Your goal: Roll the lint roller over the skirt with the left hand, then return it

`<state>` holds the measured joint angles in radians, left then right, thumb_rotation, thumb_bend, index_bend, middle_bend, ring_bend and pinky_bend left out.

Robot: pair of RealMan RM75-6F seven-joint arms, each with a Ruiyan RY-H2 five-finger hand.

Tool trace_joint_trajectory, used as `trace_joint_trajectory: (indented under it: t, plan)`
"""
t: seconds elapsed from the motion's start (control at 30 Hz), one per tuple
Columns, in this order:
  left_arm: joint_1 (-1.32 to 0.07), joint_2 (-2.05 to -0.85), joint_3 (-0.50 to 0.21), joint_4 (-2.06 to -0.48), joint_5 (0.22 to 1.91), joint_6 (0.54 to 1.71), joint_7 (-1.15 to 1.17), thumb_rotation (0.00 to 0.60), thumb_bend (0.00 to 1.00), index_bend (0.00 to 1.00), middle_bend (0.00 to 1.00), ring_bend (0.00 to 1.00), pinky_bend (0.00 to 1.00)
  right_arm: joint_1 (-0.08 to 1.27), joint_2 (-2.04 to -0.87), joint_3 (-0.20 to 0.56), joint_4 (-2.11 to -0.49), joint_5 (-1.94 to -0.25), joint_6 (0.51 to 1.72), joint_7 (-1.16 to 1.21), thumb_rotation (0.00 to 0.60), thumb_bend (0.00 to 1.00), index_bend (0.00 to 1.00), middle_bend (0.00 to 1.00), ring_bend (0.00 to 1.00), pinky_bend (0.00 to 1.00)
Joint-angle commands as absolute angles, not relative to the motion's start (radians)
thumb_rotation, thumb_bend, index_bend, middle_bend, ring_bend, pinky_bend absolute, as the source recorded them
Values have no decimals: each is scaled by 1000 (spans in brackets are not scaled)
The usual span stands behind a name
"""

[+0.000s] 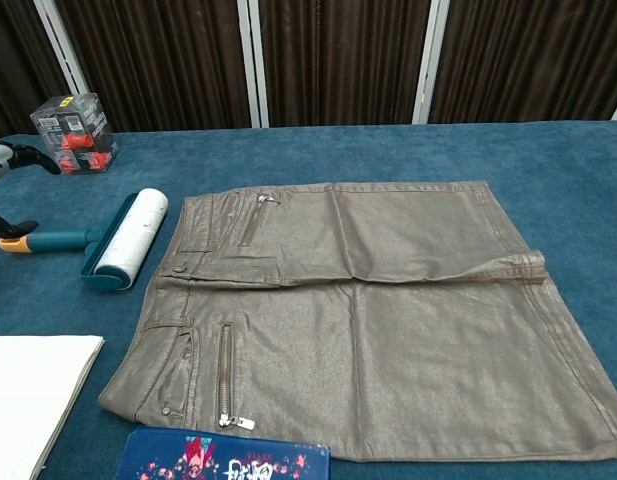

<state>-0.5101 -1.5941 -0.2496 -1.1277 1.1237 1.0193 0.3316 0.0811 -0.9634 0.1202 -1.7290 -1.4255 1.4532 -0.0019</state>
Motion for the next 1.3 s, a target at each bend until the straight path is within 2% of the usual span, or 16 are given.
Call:
trace_joint_trajectory:
  t: [0.03,0.27,0.63,1.07,1.3]
  plan:
    - [-541,-1653,-239,-1040,1107,977,316,600,382,211,101,44,91,85,-965,121,-1725,-1421,1446,0,600,0,0,0,0,0]
    - [-560,-1717,-226,-931,1137,959,228,600,439,246,140,84,159,83,-968,122,-1717,-1413,1448,6,600,0,0,0,0,0]
    - [-578,-1759,-217,-875,1135,933,226,600,440,248,147,107,183,79,-971,122,-1718,-1409,1460,7,600,0,0,0,0,0]
    - [-590,-1790,-208,-819,1164,937,179,600,439,283,218,178,242,81,-978,126,-1714,-1395,1458,-6,600,0,0,0,0,0]
    - [-590,-1807,-207,-803,1168,946,172,600,466,335,320,262,310,83,-983,125,-1713,-1394,1457,-16,600,0,0,0,0,0]
